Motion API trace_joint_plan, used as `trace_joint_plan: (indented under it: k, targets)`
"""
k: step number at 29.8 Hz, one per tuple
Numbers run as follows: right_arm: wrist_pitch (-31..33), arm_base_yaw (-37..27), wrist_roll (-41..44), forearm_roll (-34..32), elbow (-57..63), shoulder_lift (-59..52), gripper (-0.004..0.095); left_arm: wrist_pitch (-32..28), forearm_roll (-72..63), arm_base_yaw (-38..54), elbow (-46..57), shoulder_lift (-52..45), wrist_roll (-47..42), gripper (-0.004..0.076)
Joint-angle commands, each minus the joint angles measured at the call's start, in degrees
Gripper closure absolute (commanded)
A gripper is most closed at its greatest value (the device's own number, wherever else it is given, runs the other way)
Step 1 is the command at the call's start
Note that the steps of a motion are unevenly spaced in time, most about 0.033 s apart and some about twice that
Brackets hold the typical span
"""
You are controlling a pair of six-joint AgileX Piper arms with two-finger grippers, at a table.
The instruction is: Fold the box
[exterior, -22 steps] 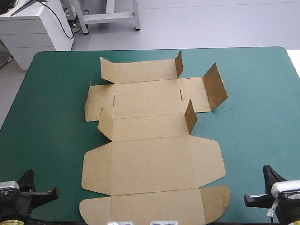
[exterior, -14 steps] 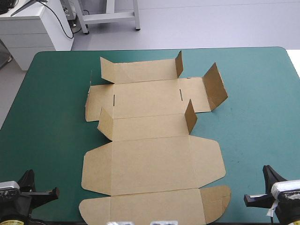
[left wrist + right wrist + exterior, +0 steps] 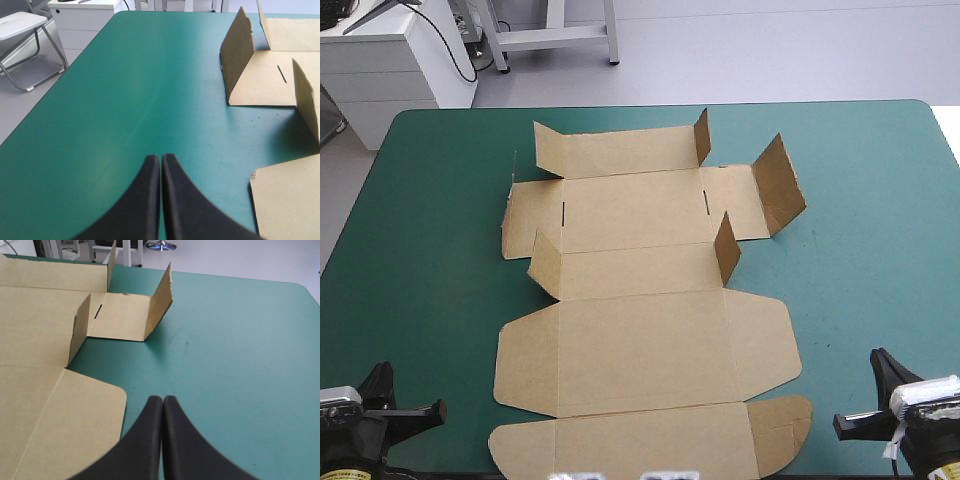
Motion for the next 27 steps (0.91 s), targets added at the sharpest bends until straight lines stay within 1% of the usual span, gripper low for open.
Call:
trace_joint_plan:
  k: [1,6,7,10,16,19,23,25,27]
  targets:
    - [-3.8,-0.2,-4.7,6.2,-1.7,5.8,0.0929,-4.3,-0.1,-0.3,-1.3,1.0,-0.3,0.0731]
    - [-3.3,-0.2,-12.7,17.7,-7.5,17.2,0.0927,-4.3,-0.1,-0.3,-1.3,1.0,-0.3,0.0731]
    - [-3.3,-0.2,-14.2,19.5,-9.4,20.0,0.0927,-4.3,-0.1,-0.3,-1.3,1.0,-0.3,0.0731]
    - [-2.4,-0.2,-16.5,21.8,-15.6,28.5,0.0923,-4.3,-0.1,-0.3,-1.3,1.0,-0.2,0.0731]
    - [2.3,-0.2,-16.5,21.8,-27.1,44.0,0.0906,-4.3,-0.1,-0.3,-1.3,1.0,0.0,0.0731]
    - [5.4,-0.2,-15.3,21.8,-32.1,51.6,0.0906,-4.3,-0.1,-0.3,-1.3,1.0,0.0,0.0731]
    - [9.1,-0.1,-13.4,20.3,-38.3,60.1,0.0906,-4.3,-0.1,-0.3,-1.3,1.0,0.0,0.0731]
    - [9.1,1.1,-12.3,18.2,-40.8,63.3,0.0905,-4.3,-0.1,-0.3,-1.3,1.0,0.0,0.0731]
    - [9.0,3.8,-8.9,13.5,-43.0,66.2,0.0905,-4.3,-0.1,-0.3,-1.3,1.0,0.0,0.0731]
